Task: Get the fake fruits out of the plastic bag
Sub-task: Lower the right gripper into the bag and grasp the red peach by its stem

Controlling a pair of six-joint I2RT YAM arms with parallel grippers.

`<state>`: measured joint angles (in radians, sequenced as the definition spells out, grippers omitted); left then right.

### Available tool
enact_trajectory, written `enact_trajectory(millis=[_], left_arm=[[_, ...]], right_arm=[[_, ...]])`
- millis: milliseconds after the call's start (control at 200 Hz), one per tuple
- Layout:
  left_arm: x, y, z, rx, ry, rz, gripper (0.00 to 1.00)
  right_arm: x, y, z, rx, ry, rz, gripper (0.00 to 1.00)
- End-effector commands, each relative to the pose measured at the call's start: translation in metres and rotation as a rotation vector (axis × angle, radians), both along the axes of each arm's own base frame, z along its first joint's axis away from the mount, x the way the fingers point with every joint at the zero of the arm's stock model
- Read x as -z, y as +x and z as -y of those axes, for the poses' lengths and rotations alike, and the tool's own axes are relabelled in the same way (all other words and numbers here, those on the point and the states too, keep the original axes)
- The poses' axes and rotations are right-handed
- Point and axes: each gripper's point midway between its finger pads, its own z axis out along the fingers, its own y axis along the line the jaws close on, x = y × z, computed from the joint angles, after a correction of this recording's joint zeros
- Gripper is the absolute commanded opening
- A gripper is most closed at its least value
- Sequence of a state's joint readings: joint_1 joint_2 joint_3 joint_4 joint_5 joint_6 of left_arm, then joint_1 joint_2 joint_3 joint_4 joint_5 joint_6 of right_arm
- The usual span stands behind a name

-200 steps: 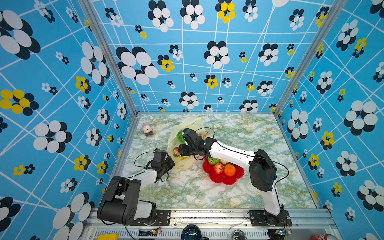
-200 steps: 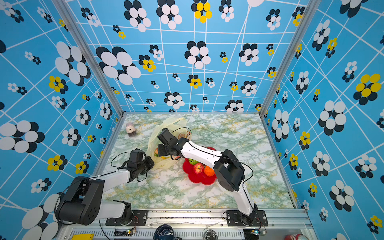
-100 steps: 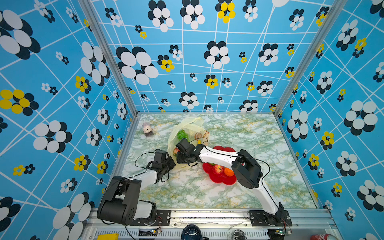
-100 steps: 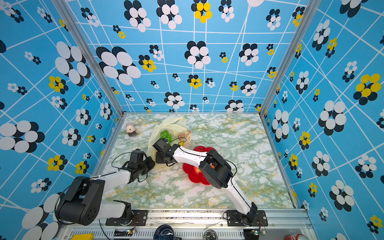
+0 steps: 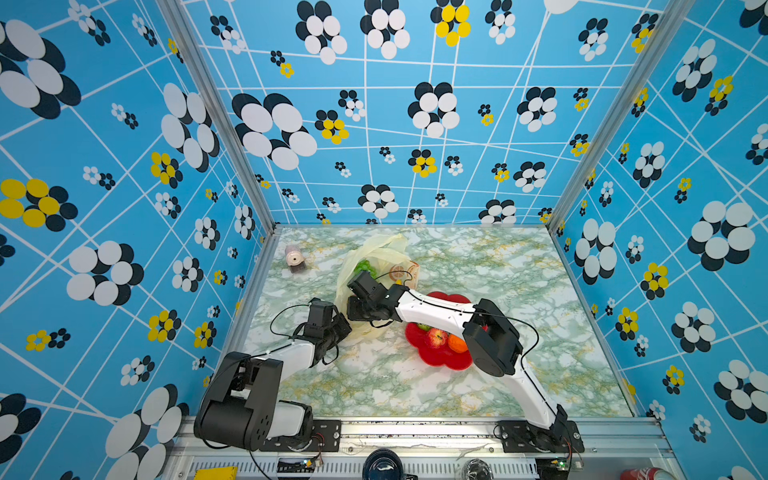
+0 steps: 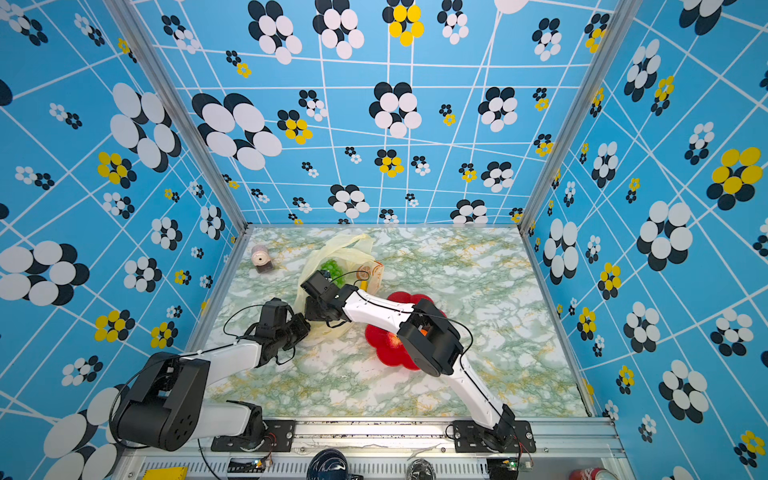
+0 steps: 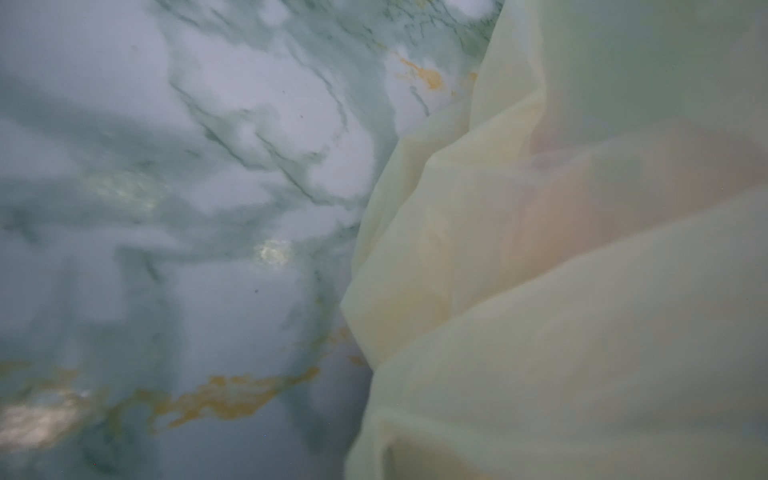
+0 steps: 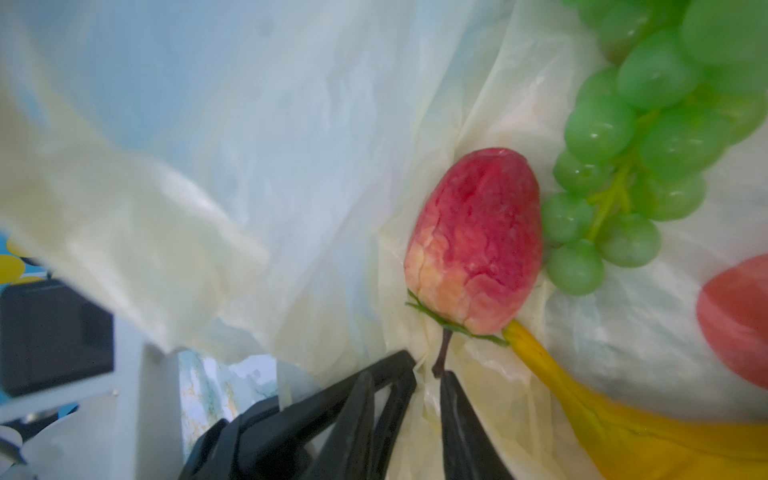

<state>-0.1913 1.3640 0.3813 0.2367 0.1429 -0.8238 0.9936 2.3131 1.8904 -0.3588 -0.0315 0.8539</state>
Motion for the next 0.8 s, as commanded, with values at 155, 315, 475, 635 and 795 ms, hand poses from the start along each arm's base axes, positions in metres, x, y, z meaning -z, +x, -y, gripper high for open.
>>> enact_trajectory(millis=[155, 315, 475, 635, 795], left_arm=[[-0.004, -0.005, 0.002, 0.012, 0.002, 0.006, 0.0], [-0.004, -0.006, 0.001, 0.016, 0.012, 0.006, 0.0], [-0.005, -0.005, 0.001, 0.018, 0.013, 0.007, 0.0], [-0.006, -0.004, 0.001, 0.018, 0.015, 0.009, 0.0], [-0.006, -0.003, 0.0, 0.014, 0.017, 0.011, 0.0]], right_arm=[[0.025, 0.004, 0.01, 0.03, -0.086, -0.02, 0.27], [0.027, 0.006, 0.009, 0.031, -0.098, -0.019, 0.26], [0.028, 0.008, 0.008, 0.028, -0.102, -0.016, 0.21], [0.024, 0.007, 0.009, 0.023, -0.11, -0.007, 0.12], [0.013, 0.009, 0.016, 0.027, -0.119, 0.026, 0.06]])
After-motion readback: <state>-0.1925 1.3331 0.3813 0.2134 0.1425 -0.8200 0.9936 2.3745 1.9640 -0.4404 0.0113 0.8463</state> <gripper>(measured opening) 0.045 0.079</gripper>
